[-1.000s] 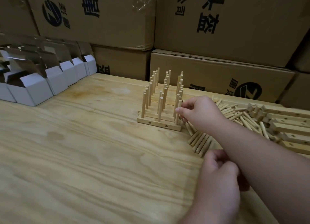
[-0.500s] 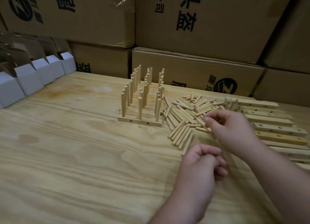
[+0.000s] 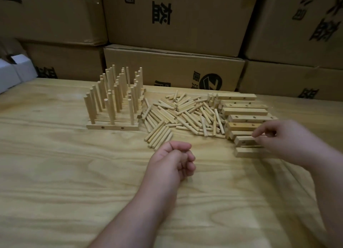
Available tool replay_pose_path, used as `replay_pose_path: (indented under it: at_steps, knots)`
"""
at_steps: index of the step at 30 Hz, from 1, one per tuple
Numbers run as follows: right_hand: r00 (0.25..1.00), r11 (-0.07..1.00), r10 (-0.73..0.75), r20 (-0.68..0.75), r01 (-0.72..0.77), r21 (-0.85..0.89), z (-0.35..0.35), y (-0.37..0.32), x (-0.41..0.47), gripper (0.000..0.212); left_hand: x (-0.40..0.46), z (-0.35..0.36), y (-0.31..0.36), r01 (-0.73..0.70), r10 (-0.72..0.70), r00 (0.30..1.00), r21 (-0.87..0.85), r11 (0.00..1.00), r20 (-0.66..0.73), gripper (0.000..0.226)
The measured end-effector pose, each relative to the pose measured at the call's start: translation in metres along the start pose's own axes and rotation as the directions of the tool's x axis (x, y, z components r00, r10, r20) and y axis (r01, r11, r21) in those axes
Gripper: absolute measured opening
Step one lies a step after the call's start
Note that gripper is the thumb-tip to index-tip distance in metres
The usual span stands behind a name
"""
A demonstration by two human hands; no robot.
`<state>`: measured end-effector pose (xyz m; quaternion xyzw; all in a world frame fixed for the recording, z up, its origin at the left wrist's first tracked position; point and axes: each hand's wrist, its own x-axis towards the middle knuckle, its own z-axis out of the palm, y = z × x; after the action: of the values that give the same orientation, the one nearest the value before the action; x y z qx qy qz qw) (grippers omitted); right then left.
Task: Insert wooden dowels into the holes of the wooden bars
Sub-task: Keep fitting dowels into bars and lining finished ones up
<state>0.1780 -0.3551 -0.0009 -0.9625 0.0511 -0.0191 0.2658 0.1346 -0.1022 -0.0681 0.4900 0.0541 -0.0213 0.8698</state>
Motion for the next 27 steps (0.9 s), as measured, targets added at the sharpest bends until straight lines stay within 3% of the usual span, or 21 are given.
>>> replay_pose_path:
  at_steps: [7, 15, 19, 23, 27]
  knots:
    - [0.991, 0.987, 0.025, 0.131, -0.003, -0.161, 0.012, 0.002, 0.004, 0.012, -0.003, 0.002, 0.000, -0.027, 0.027, 1.000, 0.018, 0.999, 0.008, 0.030]
    - [0.987, 0.966, -0.060, 0.147, 0.094, -0.239, 0.021, -0.019, -0.001, 0.014, -0.003, -0.001, -0.001, -0.023, 0.022, 1.000, 0.034, 0.999, 0.018, 0.031]
    - [0.970, 0.973, -0.228, 0.083, 0.229, -0.011, 0.017, -0.047, -0.011, 0.010, 0.001, -0.003, -0.008, -0.082, 0.079, 0.996, 0.077, 0.994, 0.043, 0.022]
    - [0.933, 0.901, -0.360, 0.029, 0.339, 0.271, 0.021, -0.072, -0.025, 0.015, 0.003, -0.005, -0.012, -0.151, 0.141, 0.987, 0.137, 0.979, 0.077, 0.034]
    - [0.929, 0.828, -0.371, -0.004, 0.333, 0.452, 0.036, -0.084, -0.031, 0.011, -0.001, -0.001, -0.010, -0.181, 0.166, 0.978, 0.122, 0.976, 0.124, 0.053]
